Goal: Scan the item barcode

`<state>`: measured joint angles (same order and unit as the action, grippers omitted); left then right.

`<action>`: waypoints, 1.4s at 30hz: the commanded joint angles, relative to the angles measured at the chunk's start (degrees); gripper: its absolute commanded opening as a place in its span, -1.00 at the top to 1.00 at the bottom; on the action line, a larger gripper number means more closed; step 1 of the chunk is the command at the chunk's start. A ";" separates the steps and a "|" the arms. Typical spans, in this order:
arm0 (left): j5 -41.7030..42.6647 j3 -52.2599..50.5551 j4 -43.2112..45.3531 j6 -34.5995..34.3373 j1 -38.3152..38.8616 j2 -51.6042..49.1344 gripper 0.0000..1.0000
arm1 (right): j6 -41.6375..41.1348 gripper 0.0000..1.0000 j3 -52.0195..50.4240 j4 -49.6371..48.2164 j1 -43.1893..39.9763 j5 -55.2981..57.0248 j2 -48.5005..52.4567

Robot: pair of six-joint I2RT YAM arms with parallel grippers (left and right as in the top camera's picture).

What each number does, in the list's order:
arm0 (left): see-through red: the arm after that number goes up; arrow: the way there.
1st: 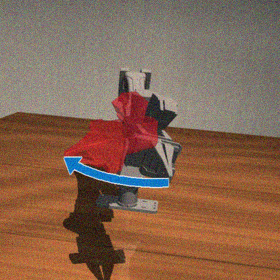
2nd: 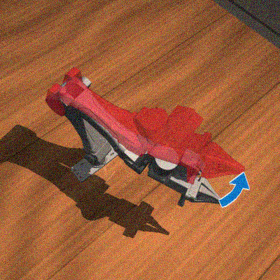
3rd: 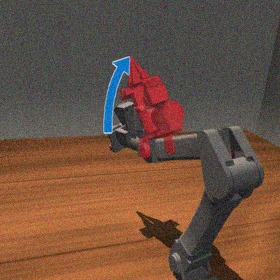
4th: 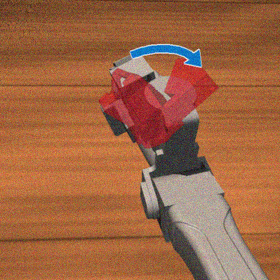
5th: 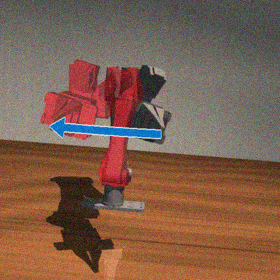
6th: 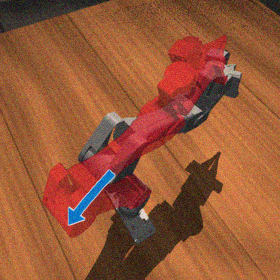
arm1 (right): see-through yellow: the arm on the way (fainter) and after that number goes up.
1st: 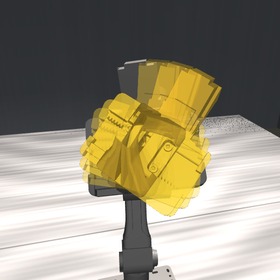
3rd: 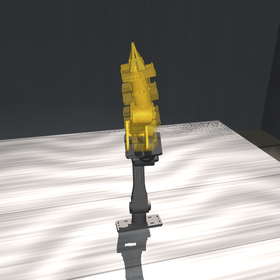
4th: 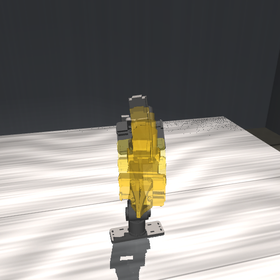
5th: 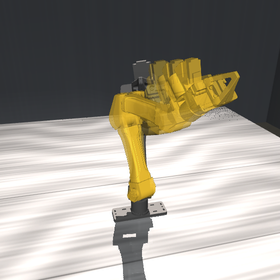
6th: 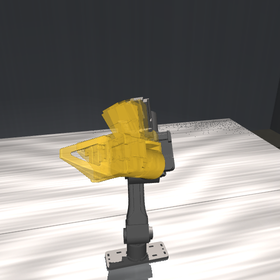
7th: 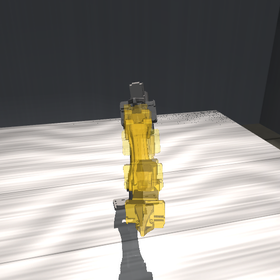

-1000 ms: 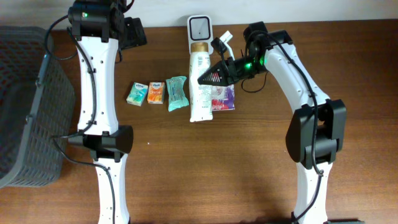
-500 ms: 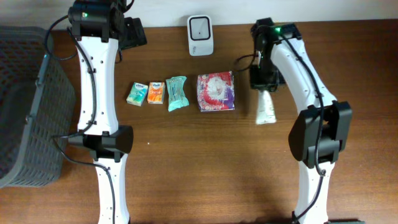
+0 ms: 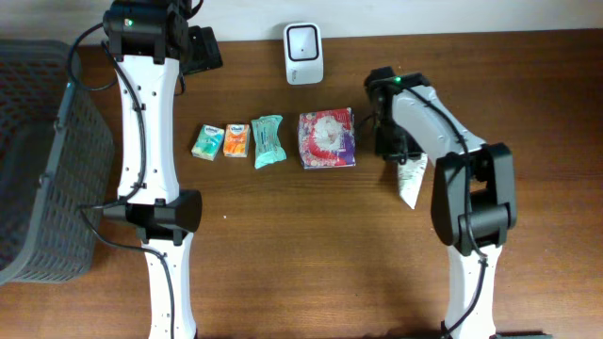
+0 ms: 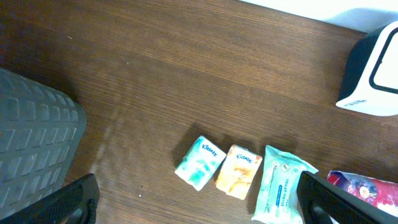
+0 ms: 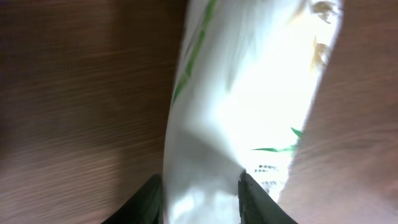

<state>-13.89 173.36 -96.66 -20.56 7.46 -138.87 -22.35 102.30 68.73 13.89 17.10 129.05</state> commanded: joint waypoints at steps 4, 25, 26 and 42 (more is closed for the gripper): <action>-0.02 0.11 -0.04 0.33 0.02 0.24 -0.99 | -0.68 -0.56 4.94 4.09 4.20 -3.82 -0.74; -0.02 0.11 -0.07 0.33 0.02 0.24 -0.98 | 10.34 0.92 4.04 -2.47 -6.60 -25.46 -0.13; -0.02 0.11 -0.07 0.31 0.02 0.24 -0.98 | 10.36 0.92 9.33 -2.32 -5.57 -25.46 -0.13; -0.02 0.11 -0.07 0.33 0.02 0.24 -0.99 | -54.31 0.92 19.21 -65.16 7.56 -25.99 10.93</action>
<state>-13.89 173.36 -96.66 -20.56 7.49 -138.87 -61.78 120.07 4.84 20.58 -7.75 142.04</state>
